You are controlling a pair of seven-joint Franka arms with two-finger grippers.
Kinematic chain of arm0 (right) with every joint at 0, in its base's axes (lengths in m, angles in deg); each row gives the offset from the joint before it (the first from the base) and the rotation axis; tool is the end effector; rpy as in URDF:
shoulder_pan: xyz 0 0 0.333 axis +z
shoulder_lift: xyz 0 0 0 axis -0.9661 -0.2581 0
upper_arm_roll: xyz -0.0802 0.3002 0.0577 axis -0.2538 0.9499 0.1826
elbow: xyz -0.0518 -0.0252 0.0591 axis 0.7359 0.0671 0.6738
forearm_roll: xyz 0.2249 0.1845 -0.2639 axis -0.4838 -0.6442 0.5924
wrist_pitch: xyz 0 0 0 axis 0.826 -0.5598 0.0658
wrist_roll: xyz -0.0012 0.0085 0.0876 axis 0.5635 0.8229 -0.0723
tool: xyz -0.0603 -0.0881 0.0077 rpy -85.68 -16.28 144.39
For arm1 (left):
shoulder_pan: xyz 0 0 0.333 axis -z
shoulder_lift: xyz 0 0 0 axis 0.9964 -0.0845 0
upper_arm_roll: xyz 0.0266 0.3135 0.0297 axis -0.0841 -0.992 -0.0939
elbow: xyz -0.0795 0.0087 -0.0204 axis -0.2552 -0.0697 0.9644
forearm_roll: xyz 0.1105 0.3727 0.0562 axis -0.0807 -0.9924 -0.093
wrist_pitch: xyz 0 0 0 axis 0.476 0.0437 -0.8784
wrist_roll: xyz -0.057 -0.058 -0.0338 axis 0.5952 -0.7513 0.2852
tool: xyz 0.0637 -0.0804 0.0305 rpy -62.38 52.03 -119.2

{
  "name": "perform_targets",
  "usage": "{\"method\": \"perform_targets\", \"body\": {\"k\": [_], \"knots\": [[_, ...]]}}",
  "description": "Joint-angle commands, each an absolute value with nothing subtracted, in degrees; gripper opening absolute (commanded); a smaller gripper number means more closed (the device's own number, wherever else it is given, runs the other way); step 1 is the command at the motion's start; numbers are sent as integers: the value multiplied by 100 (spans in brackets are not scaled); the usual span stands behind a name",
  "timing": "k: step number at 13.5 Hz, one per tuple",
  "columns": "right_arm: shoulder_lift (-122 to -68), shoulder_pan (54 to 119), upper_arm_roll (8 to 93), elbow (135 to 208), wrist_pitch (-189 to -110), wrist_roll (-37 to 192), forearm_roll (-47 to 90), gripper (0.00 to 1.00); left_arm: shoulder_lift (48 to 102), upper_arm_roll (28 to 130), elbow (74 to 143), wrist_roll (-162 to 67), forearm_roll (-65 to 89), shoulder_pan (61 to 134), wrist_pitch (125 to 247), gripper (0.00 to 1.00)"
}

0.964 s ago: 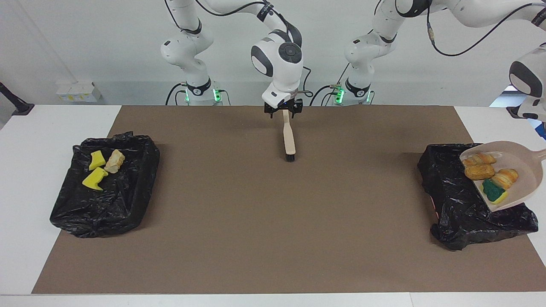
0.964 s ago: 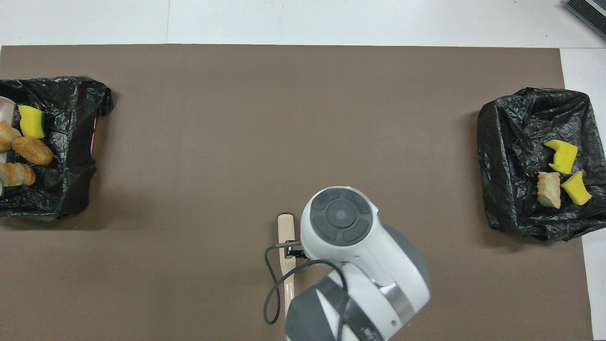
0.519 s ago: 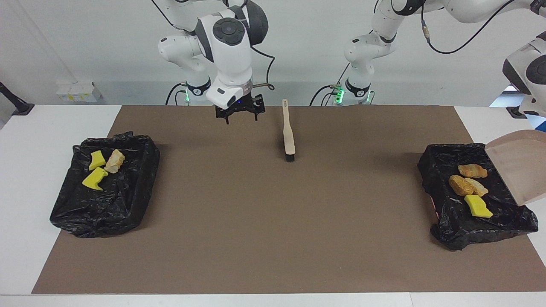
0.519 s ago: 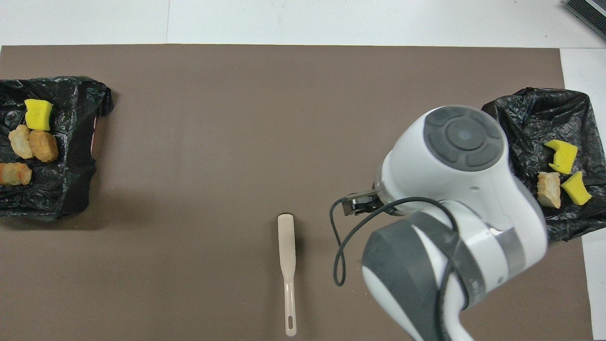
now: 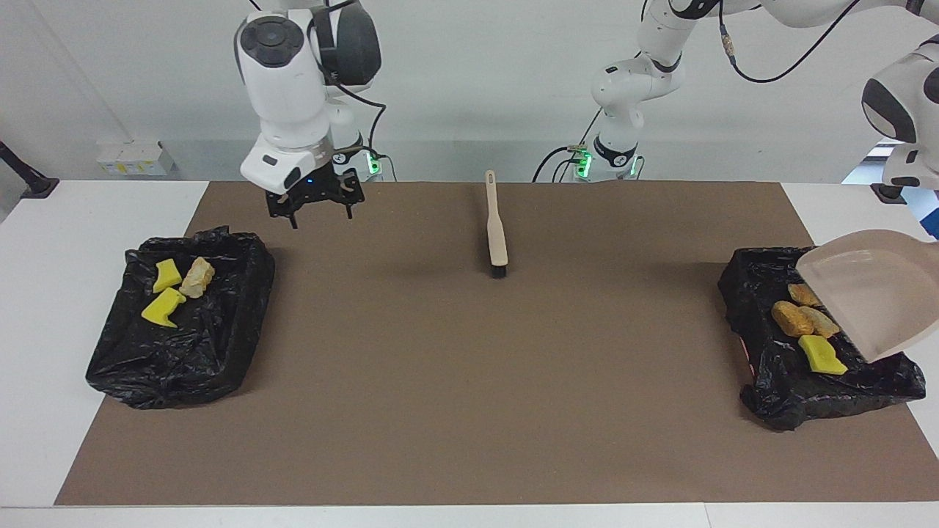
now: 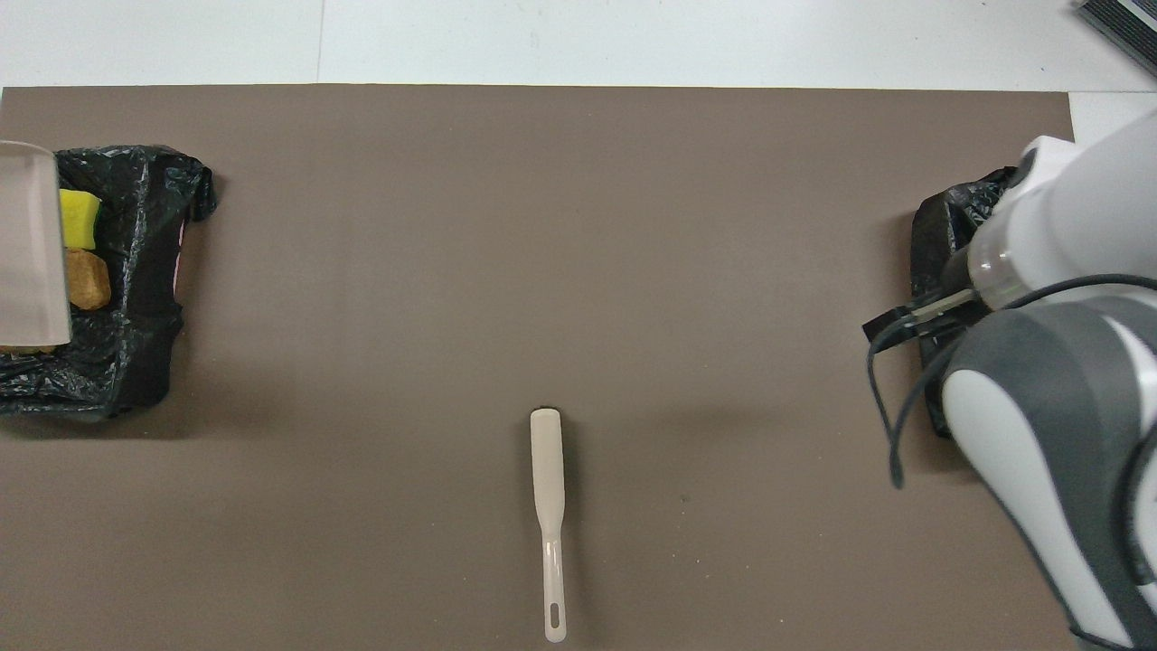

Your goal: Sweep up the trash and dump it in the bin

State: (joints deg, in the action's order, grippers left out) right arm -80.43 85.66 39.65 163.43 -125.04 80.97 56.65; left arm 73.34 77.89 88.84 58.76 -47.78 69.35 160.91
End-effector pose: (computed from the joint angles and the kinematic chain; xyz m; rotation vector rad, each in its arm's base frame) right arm 0.5559 0.0604 0.5717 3.0218 0.4913 -0.1113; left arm 0.6198 0.1884 0.5649 -1.8818 1.7854 0.4154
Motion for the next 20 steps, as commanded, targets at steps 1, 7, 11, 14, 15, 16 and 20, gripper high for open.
{"method": "perform_targets", "body": {"k": [1,7,11,14,15,16,20], "knots": [[-7948,8103,4036,16210,-12185,8492,5718,100,7433,7738,9129,5676,-3878,7328,15843,0],[-7895,8058,4027,15647,-11770,7508,5506,100,7240,7738,9690,3580,-2812,8408,15736,0],[-7772,8145,4089,15735,-11418,7508,5454,100,7037,7746,9744,1882,-2162,9243,15763,0],[-7772,8058,4037,15735,-11444,7499,5454,100,6906,7746,9744,-4,-1958,10015,15877,0],[-7772,8032,4027,15735,-11444,7499,5454,100,6871,7746,9753,-637,-1923,10244,15904,0],[-7772,7988,4027,15735,-11444,7499,5454,100,6792,7746,9744,-1322,-1853,10525,15991,0],[-7789,7515,4351,15761,-11479,7490,5445,100,6677,7738,9709,-3459,-1388,11239,16246,0]]}}
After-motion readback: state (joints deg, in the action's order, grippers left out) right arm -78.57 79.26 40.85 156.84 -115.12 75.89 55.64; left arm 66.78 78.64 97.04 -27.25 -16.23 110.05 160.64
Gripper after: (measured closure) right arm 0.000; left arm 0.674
